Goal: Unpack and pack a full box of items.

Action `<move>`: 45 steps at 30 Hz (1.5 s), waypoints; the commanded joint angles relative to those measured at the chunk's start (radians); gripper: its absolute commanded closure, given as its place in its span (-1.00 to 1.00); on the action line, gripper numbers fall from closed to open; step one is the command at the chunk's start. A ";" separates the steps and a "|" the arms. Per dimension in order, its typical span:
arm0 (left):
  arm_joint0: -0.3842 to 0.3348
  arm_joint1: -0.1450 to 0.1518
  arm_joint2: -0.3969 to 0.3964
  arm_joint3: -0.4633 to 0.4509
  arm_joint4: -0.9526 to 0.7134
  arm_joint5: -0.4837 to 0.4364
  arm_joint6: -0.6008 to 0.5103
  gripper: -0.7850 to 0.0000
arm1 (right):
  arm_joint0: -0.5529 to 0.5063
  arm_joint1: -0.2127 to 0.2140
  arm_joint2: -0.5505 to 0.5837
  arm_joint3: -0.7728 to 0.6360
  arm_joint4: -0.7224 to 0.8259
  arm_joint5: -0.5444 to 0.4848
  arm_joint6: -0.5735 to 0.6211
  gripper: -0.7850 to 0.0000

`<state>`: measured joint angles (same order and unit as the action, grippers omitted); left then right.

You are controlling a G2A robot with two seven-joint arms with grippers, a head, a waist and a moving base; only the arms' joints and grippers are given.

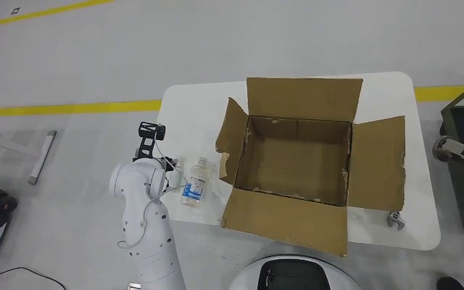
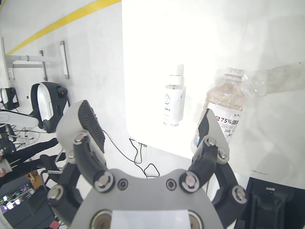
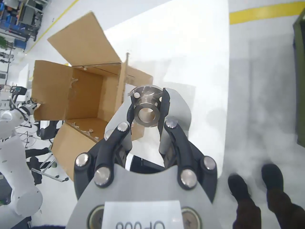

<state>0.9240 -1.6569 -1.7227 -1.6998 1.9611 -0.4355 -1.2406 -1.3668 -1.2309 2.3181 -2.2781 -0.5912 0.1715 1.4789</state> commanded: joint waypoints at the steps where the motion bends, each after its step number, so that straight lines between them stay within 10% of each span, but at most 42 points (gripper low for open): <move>1: 0.000 0.000 0.000 0.000 0.000 0.000 0.000 -1.00 | -0.031 0.005 0.022 0.011 -0.034 0.017 0.010 1.00; 31: 0.000 0.000 0.000 0.000 0.000 0.000 0.000 -1.00 | 0.013 0.116 -0.503 0.349 -0.560 0.110 0.057 1.00; 37: 0.000 0.000 0.000 0.000 0.000 0.000 0.000 -1.00 | 0.029 0.138 -0.529 0.373 -0.548 0.113 0.057 0.37; 45: 0.000 0.000 0.000 0.000 0.000 0.000 0.000 -1.00 | 0.032 0.157 -0.535 0.372 -0.517 0.113 0.057 0.13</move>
<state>0.9240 -1.6569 -1.7227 -1.6998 1.9611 -0.4355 -1.2406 -1.3347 -1.0753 1.7798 -1.8999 -1.1180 0.2842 1.5359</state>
